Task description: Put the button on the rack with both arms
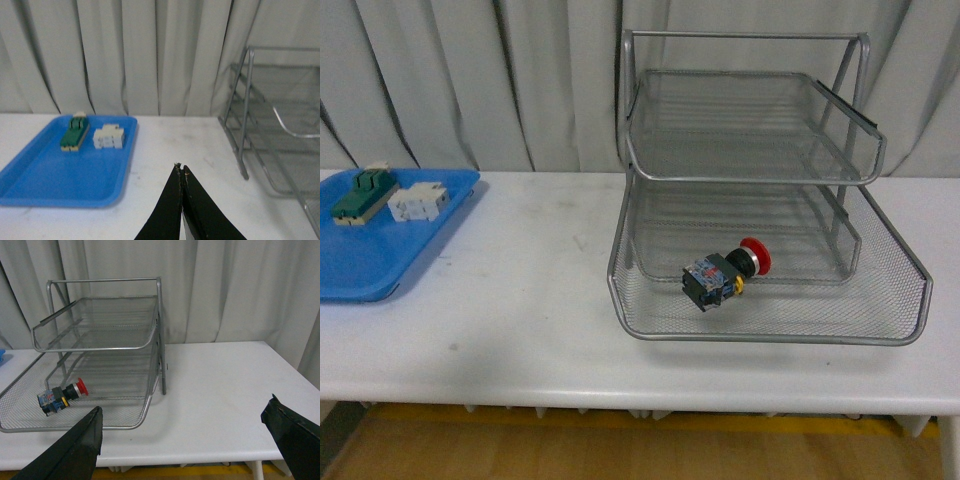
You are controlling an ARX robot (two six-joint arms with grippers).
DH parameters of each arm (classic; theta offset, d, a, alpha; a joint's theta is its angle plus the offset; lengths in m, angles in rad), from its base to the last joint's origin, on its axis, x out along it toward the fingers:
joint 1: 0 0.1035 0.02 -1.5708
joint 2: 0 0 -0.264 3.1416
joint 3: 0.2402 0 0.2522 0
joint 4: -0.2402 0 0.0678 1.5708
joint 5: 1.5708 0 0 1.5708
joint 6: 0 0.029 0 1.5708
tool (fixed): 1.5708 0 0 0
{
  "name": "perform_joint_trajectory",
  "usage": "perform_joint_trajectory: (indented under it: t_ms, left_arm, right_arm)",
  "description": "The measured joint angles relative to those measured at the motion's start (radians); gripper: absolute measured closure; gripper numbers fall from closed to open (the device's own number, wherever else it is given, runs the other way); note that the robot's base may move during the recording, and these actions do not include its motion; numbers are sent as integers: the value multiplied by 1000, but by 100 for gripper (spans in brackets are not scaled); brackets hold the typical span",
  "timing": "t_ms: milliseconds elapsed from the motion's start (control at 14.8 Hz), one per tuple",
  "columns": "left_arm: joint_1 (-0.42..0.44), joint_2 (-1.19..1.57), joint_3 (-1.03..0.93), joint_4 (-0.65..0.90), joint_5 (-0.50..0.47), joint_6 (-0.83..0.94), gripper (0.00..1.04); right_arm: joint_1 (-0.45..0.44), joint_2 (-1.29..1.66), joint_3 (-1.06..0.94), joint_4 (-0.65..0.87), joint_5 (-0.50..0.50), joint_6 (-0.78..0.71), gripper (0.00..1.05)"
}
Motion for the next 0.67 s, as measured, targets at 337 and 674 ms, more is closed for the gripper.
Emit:
perform_joint_trajectory:
  t_ms: [337,674]
  left_arm:
    - [80,-219,-103,-122,84,0,103]
    - [165,-470,-129,-349,170,0,103]
  right_arm:
    - [0,0,0,0,0,0,6]
    - [0,0,0,0,0,0,6]
